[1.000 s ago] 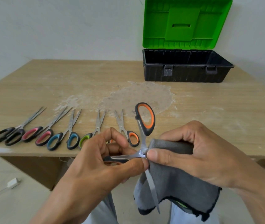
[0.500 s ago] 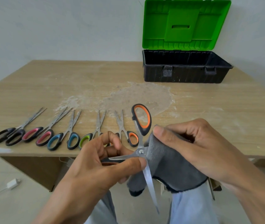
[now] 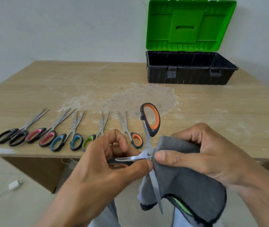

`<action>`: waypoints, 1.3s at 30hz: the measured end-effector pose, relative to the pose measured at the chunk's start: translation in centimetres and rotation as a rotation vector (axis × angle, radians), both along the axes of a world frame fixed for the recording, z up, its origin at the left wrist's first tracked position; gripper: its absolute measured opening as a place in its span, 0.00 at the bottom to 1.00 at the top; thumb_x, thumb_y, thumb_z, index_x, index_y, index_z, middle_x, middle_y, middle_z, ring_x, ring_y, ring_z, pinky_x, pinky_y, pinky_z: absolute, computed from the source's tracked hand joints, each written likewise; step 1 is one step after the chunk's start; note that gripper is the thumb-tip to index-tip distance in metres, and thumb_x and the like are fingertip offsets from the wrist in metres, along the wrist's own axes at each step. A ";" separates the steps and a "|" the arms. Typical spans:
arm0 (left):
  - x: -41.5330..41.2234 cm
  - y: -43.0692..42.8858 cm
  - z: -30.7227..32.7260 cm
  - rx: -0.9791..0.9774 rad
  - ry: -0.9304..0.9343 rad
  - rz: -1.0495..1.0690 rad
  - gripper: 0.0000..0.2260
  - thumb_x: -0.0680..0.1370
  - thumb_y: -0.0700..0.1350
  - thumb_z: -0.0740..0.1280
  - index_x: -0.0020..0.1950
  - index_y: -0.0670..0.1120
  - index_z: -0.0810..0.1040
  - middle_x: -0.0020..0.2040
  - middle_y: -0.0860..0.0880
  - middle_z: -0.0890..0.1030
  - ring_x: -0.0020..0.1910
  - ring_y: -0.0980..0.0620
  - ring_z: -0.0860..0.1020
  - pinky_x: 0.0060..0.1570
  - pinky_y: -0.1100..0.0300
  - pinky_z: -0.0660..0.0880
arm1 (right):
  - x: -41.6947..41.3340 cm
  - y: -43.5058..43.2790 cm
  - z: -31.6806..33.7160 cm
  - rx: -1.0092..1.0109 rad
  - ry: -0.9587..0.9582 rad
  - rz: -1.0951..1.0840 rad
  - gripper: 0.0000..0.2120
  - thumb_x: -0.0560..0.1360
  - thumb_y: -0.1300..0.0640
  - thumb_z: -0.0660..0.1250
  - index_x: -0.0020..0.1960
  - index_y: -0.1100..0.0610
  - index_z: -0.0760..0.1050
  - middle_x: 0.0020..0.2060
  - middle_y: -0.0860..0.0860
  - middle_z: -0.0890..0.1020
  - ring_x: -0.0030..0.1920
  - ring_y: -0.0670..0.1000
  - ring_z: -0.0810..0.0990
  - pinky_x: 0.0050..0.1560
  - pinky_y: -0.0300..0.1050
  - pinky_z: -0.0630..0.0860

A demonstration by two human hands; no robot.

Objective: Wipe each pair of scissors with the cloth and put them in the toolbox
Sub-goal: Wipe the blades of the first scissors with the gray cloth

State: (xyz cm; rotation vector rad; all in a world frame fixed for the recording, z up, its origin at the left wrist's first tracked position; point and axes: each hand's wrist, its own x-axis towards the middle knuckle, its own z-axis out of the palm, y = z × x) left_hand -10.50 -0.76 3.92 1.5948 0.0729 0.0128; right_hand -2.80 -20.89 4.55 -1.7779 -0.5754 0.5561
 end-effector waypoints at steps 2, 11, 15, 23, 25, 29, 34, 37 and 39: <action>-0.1 -0.2 0.1 0.048 -0.014 0.027 0.19 0.64 0.43 0.82 0.32 0.53 0.70 0.34 0.47 0.81 0.27 0.52 0.74 0.29 0.64 0.73 | -0.1 0.0 -0.2 0.001 0.042 -0.025 0.09 0.70 0.47 0.80 0.41 0.53 0.90 0.37 0.53 0.89 0.38 0.51 0.87 0.41 0.42 0.79; -0.1 -0.4 0.1 0.121 -0.036 0.067 0.20 0.65 0.43 0.81 0.32 0.52 0.69 0.34 0.46 0.81 0.28 0.50 0.74 0.31 0.59 0.74 | -0.6 0.6 -1.2 0.030 -0.009 -0.189 0.21 0.71 0.40 0.78 0.40 0.60 0.88 0.34 0.62 0.86 0.33 0.60 0.84 0.37 0.46 0.76; -0.1 0.1 -0.2 0.033 0.011 0.022 0.17 0.60 0.44 0.79 0.32 0.53 0.70 0.34 0.45 0.81 0.27 0.50 0.72 0.29 0.61 0.72 | -0.9 0.8 -1.5 -0.035 -0.249 -0.146 0.16 0.74 0.37 0.76 0.38 0.50 0.87 0.29 0.55 0.82 0.30 0.57 0.78 0.33 0.42 0.69; -0.3 0.8 0.2 -0.039 -0.009 -0.056 0.20 0.63 0.39 0.80 0.32 0.53 0.69 0.32 0.42 0.79 0.25 0.50 0.70 0.27 0.65 0.70 | 0.1 -1.0 0.1 -0.068 -0.193 0.034 0.20 0.76 0.44 0.75 0.40 0.62 0.85 0.33 0.64 0.81 0.30 0.60 0.77 0.34 0.44 0.71; -0.4 0.9 0.3 -0.021 -0.016 -0.077 0.20 0.63 0.40 0.80 0.32 0.54 0.68 0.32 0.43 0.79 0.25 0.50 0.70 0.28 0.66 0.70 | 0.2 -1.3 0.6 -0.060 -0.106 0.024 0.21 0.77 0.44 0.75 0.42 0.63 0.86 0.34 0.63 0.83 0.31 0.61 0.80 0.36 0.43 0.74; -0.5 0.9 0.4 0.006 -0.015 -0.085 0.19 0.63 0.41 0.80 0.32 0.55 0.69 0.33 0.42 0.80 0.25 0.51 0.71 0.28 0.65 0.71 | -0.1 -1.3 0.6 -0.049 -0.034 0.016 0.19 0.76 0.40 0.74 0.43 0.56 0.89 0.35 0.60 0.86 0.36 0.52 0.84 0.39 0.40 0.77; -0.5 0.6 0.5 0.043 -0.010 -0.056 0.18 0.62 0.42 0.80 0.30 0.56 0.70 0.34 0.42 0.82 0.26 0.52 0.74 0.29 0.65 0.72 | -0.5 -0.5 0.7 -0.058 -0.074 -0.023 0.20 0.74 0.39 0.72 0.44 0.56 0.89 0.41 0.62 0.88 0.45 0.68 0.85 0.43 0.55 0.79; -0.7 0.8 0.5 0.030 0.000 -0.074 0.18 0.63 0.42 0.80 0.32 0.55 0.70 0.34 0.43 0.82 0.26 0.52 0.73 0.29 0.65 0.72 | -0.5 -0.6 0.9 -0.089 -0.140 -0.031 0.22 0.74 0.38 0.73 0.38 0.58 0.87 0.29 0.54 0.84 0.30 0.57 0.81 0.35 0.37 0.72; -0.7 1.0 0.4 0.020 0.004 -0.079 0.18 0.63 0.42 0.80 0.32 0.55 0.70 0.34 0.44 0.82 0.26 0.52 0.73 0.29 0.65 0.72 | -0.5 -0.8 1.0 -0.069 -0.128 -0.046 0.17 0.73 0.42 0.73 0.37 0.55 0.88 0.29 0.48 0.84 0.29 0.45 0.81 0.34 0.32 0.73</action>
